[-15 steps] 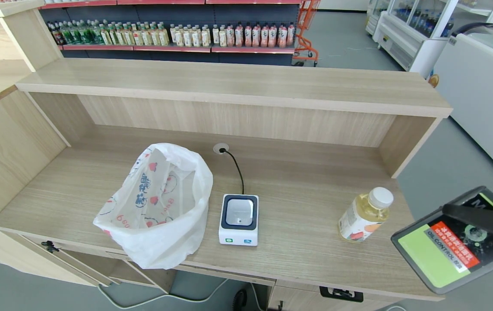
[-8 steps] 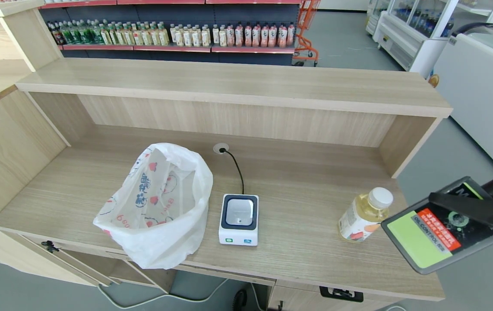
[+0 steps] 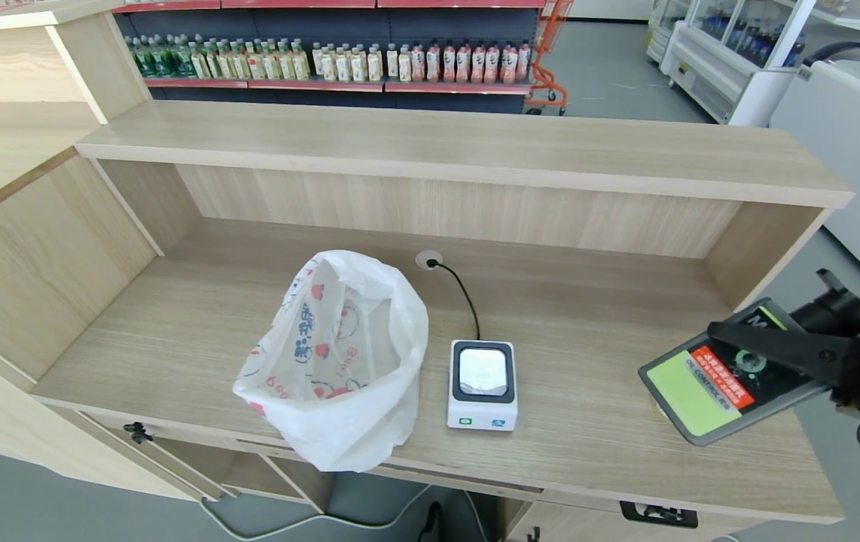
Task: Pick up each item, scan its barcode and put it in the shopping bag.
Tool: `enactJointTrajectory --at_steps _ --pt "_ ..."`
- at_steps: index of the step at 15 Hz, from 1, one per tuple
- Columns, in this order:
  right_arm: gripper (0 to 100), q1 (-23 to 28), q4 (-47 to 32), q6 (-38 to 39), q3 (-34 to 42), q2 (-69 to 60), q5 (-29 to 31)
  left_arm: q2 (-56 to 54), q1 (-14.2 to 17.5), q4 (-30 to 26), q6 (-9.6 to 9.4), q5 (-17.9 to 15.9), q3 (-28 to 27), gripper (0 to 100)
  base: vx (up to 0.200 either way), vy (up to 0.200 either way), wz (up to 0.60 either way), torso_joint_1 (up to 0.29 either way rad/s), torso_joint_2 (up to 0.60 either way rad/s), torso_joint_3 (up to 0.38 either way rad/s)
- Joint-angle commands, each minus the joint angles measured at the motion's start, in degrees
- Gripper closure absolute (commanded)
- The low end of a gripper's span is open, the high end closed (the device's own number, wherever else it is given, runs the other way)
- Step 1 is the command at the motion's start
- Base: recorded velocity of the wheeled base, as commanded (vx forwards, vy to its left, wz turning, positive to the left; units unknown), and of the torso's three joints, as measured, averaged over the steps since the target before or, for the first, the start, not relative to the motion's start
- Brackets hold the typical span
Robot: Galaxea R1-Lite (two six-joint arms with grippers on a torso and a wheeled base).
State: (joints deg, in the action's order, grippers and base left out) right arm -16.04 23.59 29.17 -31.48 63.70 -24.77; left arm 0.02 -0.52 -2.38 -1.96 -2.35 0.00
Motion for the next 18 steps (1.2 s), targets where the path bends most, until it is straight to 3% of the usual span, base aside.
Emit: enactJointTrajectory --at_steps 1,4,6,18 --pt "100 0.6 2.1 -0.5 -1.0 6.9 4.0 0.0 0.0 0.0 0.03 0.0 0.0 0 0.0 0.2 0.0 0.002 0.0 0.002" --pt "100 0.5 7.3 -2.3 -4.6 18.0 11.1 0.0 0.0 0.0 -0.06 0.0 0.0 0 0.0 0.2 0.0 0.002 0.0 0.001" --pt "100 0.1 8.6 -2.1 -5.1 20.6 10.4 0.0 0.0 0.0 -0.06 0.0 0.0 0 0.0 0.2 0.0 0.005 0.0 0.002" --pt "100 -3.1 17.6 -7.0 -5.9 34.7 9.7 0.0 0.0 0.0 -0.06 0.0 0.0 0 0.0 0.0 0.0 0.0 0.0 0.0"
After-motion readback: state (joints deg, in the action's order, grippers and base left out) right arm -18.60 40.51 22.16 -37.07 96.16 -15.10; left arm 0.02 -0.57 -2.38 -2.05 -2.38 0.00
